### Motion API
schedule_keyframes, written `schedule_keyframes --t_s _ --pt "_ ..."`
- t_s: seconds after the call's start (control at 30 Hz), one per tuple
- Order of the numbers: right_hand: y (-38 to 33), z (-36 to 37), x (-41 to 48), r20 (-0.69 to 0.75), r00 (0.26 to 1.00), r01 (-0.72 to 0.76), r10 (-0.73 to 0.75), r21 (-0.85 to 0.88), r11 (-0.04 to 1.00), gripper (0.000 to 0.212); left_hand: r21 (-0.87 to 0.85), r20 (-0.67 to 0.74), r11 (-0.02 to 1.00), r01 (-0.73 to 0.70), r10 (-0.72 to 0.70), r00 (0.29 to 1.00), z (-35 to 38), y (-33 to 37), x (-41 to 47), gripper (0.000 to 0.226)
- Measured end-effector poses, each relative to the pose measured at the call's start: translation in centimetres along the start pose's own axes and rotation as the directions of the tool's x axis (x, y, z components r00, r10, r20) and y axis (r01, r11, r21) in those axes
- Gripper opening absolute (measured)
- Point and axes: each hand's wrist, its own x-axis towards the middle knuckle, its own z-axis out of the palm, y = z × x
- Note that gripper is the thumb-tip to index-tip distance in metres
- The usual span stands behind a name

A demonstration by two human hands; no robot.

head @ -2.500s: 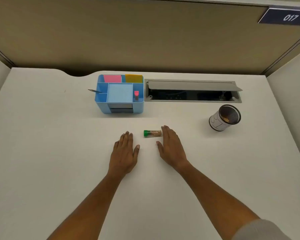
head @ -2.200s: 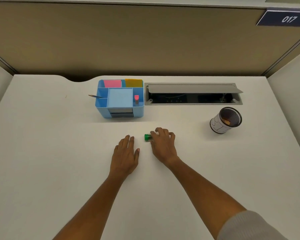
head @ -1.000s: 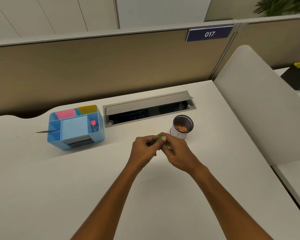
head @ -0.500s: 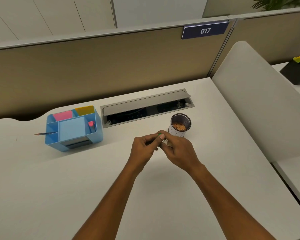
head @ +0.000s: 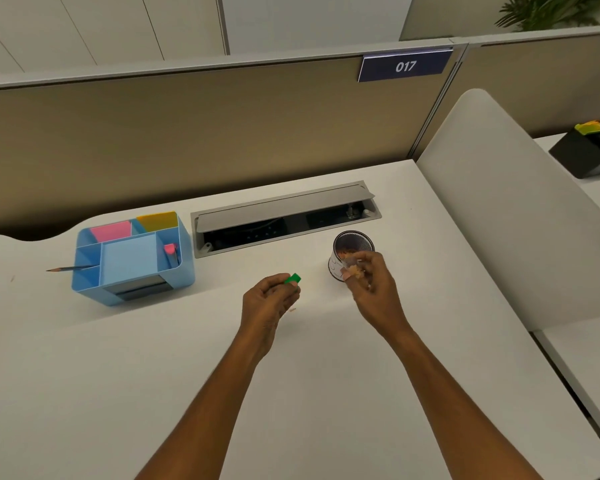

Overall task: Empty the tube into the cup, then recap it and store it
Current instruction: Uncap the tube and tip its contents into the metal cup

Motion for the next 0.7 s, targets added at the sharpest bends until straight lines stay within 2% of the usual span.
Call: schedule_keyframes --t_s 0.13,0.3,0.4,0.5,0.6,0.7 --pt "1.4 -1.3 1.4 -0.106 0.994 -0.008 -0.003 -0.096 0.995 0.026 0.17 -0.064 0.985 -0.033 0.045 0.997 -0.8 -1.2 1.3 0.038" --pt "2.4 -1.8 2.9 -0.145 0.989 -0.005 -0.023 -0.193 0.981 0.031 0.311 -0.146 0.948 -0.067 0.117 0.982 -2.3 -1.6 2.4 0.027" --pt "2.5 -1.8 3.4 -0.154 0.988 -0.008 -0.024 -0.204 0.979 0.035 0.443 -0.15 0.89 -0.106 0.19 0.97 -3.4 -1.8 2.6 0.024" --pt "2.1 -1.7 3.6 -0.17 0.985 -0.015 -0.024 -0.225 0.974 0.045 0.587 -0.127 0.796 -0.148 0.271 0.954 -4.4 -2.4 2.9 0.024" --pt "1.7 -1.9 4.2 -0.17 0.985 -0.023 -0.026 -0.282 0.959 0.061 0.709 -0.084 0.68 -0.186 0.344 0.935 -5.2 -3.2 3.0 0.035" --pt "1.4 -2.0 5.1 -0.101 0.994 0.001 -0.045 -0.399 0.917 0.074 0.827 -0.004 0.508 -0.242 0.435 0.901 -5.7 -4.0 3.0 0.035"
